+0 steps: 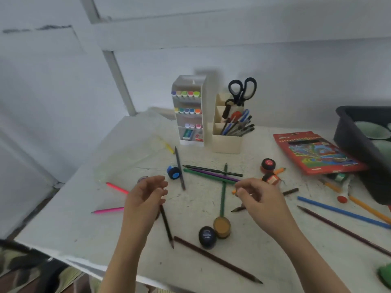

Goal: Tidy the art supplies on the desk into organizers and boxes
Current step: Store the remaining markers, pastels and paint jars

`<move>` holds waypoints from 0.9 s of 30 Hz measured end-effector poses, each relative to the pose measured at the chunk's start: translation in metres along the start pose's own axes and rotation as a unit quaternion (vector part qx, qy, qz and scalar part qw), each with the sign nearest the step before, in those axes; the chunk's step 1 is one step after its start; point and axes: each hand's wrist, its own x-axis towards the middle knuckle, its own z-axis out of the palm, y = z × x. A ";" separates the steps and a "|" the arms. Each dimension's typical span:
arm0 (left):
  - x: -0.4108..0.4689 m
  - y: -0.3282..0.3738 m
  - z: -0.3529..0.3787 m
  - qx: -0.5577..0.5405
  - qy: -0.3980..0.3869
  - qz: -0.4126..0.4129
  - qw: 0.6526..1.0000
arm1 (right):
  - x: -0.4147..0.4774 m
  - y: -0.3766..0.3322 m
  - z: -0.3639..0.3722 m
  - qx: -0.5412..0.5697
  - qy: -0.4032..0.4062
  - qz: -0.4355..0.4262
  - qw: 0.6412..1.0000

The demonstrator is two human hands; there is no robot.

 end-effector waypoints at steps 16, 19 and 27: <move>0.165 -0.045 -0.126 0.366 -0.062 0.037 0.928 | 0.091 -0.060 0.113 -0.185 -0.114 -0.071 0.974; 0.175 -0.050 -0.131 0.341 -0.057 0.043 0.937 | 0.103 -0.064 0.125 -0.202 -0.121 -0.069 0.969; 0.177 -0.045 -0.140 0.287 -0.067 0.075 0.953 | 0.113 -0.063 0.138 -0.204 -0.117 -0.085 0.968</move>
